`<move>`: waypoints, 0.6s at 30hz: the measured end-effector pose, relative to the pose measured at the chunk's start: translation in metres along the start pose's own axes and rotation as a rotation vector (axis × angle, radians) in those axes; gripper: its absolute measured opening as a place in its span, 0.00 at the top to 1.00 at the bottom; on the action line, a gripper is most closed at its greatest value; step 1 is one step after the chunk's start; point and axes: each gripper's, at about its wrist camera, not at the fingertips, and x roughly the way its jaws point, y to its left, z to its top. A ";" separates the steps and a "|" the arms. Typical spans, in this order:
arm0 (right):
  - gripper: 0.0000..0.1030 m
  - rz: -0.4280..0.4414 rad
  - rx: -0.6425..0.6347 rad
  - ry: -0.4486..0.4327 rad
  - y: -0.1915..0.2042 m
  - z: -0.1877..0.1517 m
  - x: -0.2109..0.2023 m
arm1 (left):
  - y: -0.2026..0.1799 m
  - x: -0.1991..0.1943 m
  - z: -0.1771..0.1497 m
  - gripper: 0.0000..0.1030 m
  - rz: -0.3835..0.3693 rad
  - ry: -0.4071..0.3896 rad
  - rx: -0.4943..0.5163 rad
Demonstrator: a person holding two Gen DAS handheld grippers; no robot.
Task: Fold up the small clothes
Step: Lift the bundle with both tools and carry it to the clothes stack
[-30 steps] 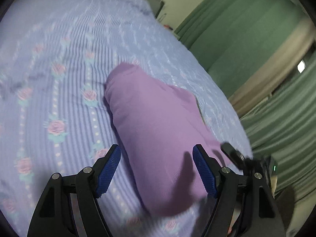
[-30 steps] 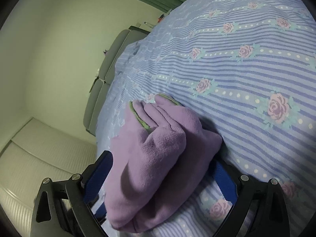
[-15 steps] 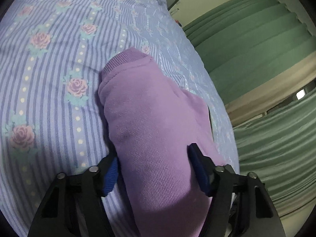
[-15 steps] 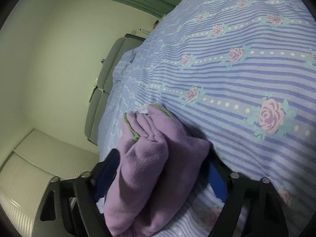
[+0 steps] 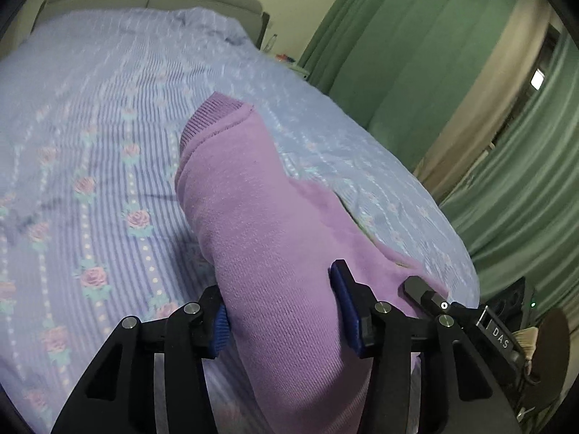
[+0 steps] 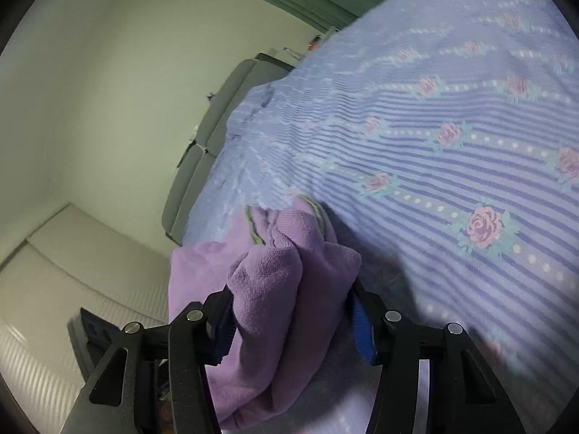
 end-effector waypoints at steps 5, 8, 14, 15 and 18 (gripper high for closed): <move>0.47 0.017 -0.072 0.003 0.029 -0.013 -0.025 | -0.008 -0.044 -0.002 0.52 0.029 -0.040 0.046; 0.47 0.035 -0.115 0.006 0.048 -0.024 -0.040 | -0.005 -0.077 -0.007 0.52 0.039 -0.065 0.051; 0.47 0.093 -0.180 0.013 0.083 -0.050 -0.071 | 0.002 -0.146 -0.018 0.52 0.061 -0.141 0.063; 0.47 0.103 -0.189 0.016 0.089 -0.055 -0.075 | 0.005 -0.156 -0.021 0.52 0.065 -0.151 0.064; 0.47 0.130 -0.232 0.026 0.111 -0.073 -0.086 | 0.012 -0.189 -0.028 0.52 0.086 -0.184 0.075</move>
